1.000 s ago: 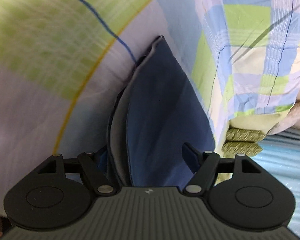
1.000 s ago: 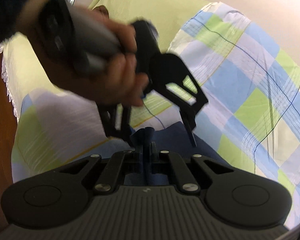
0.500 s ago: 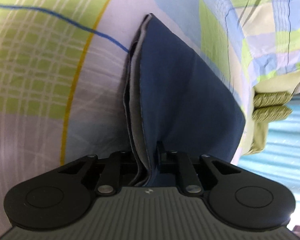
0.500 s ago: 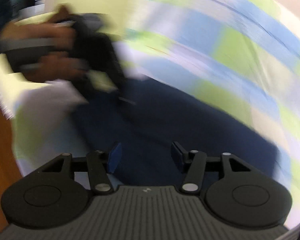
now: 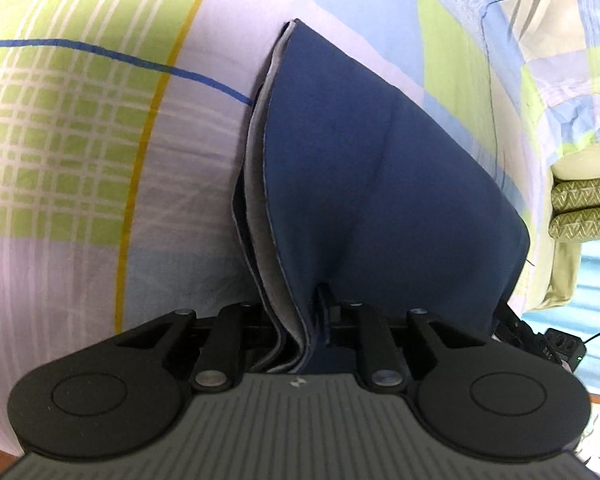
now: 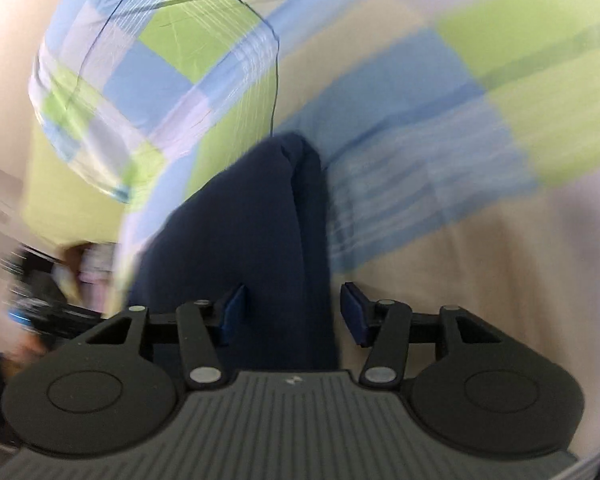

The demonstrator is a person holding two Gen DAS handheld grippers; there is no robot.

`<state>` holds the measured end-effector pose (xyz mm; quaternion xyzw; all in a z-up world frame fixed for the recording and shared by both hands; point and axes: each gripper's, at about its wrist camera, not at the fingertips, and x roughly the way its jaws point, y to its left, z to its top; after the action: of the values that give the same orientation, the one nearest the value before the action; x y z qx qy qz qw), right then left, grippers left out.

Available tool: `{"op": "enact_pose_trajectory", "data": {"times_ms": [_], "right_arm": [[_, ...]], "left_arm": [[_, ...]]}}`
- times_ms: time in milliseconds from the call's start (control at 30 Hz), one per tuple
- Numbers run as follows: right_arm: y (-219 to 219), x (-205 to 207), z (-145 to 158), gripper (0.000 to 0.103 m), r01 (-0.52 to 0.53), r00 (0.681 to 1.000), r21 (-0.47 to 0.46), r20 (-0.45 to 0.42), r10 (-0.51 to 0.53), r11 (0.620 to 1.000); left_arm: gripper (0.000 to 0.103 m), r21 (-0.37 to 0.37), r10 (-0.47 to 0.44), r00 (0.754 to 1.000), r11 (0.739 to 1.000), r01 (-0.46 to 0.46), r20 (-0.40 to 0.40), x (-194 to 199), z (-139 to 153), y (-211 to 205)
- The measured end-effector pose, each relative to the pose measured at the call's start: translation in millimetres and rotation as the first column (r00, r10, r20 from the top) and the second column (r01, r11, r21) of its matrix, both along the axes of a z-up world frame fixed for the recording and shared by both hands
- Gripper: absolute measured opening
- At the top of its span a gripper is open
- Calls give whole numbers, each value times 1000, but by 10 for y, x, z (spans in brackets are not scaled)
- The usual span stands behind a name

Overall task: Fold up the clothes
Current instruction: 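Close the left gripper on the folded edge while the right gripper grasps beside it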

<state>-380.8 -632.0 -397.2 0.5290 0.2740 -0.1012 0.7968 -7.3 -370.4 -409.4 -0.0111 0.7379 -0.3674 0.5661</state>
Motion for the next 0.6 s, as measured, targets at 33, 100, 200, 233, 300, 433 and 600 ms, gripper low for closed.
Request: {"op": "enact_pose_trajectory", "data": {"times_ms": [33, 100, 200, 233, 300, 433, 600], "right_arm": [[-16, -7, -68, 48, -6, 1000, 33, 21, 5, 999], [-36, 19, -140, 48, -8, 999, 71, 43, 5, 997], [-24, 95, -173, 41, -12, 998, 87, 68, 6, 996], [-19, 102, -170, 37, -9, 998, 87, 69, 3, 996], [12, 103, -144, 29, 5, 997, 86, 70, -12, 996], [193, 60, 156, 23, 88, 995, 3, 52, -88, 996], [453, -3, 512, 21, 204, 977, -17, 65, -202, 979]], "left_arm": [[25, -1, 0, 1000, 1000, 0, 0, 10, -3, -12], [25, -4, 0, 1000, 1000, 0, -7, 27, -3, -28], [18, -7, -7, 1000, 1000, 7, -9, 34, 16, -8], [17, -8, -40, 999, 999, 40, 21, 5, 66, -45], [15, -4, -118, 988, 993, 119, 95, -73, 186, -144], [15, -21, -221, 959, 973, 228, 177, -222, 506, -334], [14, -50, -311, 921, 942, 331, 236, -362, 897, -604]]}}
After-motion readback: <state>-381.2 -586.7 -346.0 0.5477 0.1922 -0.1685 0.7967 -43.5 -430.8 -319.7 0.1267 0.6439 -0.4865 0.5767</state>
